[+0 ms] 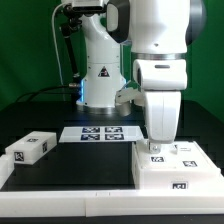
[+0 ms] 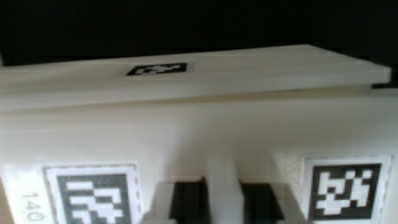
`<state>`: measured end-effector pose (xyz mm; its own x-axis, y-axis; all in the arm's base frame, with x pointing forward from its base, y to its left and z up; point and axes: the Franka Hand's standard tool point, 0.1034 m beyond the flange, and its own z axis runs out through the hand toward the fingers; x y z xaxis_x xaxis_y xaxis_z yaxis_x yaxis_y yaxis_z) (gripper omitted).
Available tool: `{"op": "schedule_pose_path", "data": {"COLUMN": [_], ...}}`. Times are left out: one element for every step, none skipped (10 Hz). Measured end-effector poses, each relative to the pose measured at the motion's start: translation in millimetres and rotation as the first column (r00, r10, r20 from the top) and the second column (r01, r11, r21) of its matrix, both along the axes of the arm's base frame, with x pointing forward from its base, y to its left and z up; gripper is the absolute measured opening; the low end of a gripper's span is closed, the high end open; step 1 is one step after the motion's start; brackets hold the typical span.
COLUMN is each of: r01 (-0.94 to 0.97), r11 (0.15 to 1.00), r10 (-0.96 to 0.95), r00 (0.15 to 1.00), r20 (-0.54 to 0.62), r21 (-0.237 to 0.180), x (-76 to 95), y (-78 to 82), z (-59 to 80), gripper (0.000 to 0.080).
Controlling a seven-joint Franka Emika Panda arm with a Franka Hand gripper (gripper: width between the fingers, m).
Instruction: Assemble cabinet
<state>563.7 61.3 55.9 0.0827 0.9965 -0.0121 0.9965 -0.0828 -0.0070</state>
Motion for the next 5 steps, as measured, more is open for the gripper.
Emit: {"op": "schedule_pose_path", "data": {"r01": [-0.013,-0.015,-0.023,-0.034,-0.032], "r11": [1.000,1.000,1.000,0.999,0.999], "r10": [0.013,0.015,0.023,0.034,0.032], "r00": [1.000,1.000,1.000,0.999,0.999], "r20": [0.006,0.014,0.014,0.015,0.015], "r21": [0.003,0.005,0.005,0.005,0.005], "x": [7.2,14.3,15.8,16.1,16.0], "y": [-0.3,-0.8,-0.6,-0.2,-0.1], "z": [-0.3,0.0,0.3,0.5,0.3], "gripper": [0.0070,0.0070,0.0070,0.0070,0.0070]}}
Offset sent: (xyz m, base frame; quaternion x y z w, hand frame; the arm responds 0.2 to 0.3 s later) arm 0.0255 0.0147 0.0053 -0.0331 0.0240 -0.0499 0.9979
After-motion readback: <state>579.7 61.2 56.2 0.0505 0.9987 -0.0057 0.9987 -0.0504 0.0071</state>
